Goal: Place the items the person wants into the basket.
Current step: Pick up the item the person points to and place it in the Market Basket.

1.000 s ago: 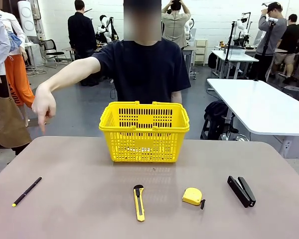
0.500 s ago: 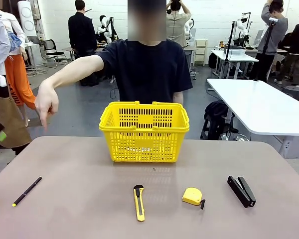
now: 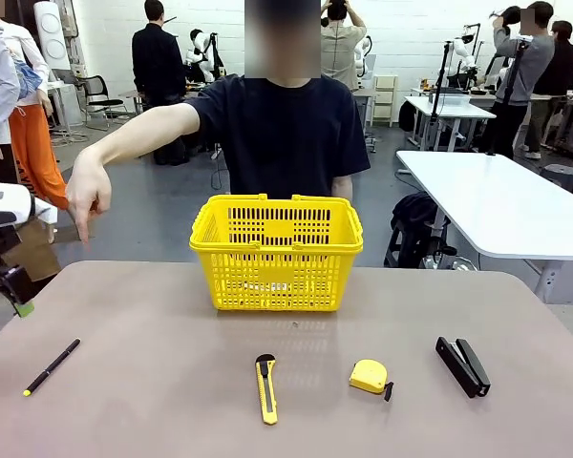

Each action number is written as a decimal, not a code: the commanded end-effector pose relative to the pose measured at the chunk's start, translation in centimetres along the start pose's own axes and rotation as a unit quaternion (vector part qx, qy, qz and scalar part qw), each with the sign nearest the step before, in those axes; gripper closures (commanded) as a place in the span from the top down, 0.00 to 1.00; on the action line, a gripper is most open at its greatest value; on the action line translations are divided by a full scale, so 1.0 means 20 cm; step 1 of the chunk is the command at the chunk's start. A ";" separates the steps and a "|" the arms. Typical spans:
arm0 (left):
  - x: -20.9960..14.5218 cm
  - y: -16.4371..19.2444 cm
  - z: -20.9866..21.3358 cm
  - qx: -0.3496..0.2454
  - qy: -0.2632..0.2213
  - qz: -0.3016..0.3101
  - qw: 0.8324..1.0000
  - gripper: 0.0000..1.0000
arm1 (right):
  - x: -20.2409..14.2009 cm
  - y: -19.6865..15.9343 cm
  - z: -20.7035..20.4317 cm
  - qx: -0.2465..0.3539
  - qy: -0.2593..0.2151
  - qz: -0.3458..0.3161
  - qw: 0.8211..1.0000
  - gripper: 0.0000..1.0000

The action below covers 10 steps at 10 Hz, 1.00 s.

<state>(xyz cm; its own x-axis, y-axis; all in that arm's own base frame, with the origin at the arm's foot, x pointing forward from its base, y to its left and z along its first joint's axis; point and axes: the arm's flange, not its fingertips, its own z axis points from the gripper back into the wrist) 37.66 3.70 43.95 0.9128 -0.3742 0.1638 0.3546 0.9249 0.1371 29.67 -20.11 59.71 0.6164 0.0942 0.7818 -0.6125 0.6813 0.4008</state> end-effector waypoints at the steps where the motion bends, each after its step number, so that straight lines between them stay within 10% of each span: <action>1: -0.04 -0.06 -0.17 -0.017 0.018 -0.024 0.999 1.00 | 0.00 -0.01 0.00 0.008 -0.010 0.009 1.000 1.00; 10: -0.06 -0.19 -0.55 -0.038 0.013 -0.061 0.997 1.00 | 0.00 -0.01 0.00 0.008 -0.010 0.009 1.000 1.00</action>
<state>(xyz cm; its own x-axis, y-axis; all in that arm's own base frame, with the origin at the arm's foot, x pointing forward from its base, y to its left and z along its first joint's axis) 41.02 1.71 35.81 0.8781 -0.4678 0.1007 0.4618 0.8836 0.0777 29.67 -20.11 59.71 0.6164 0.0942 0.7818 -0.6125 0.6813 0.4009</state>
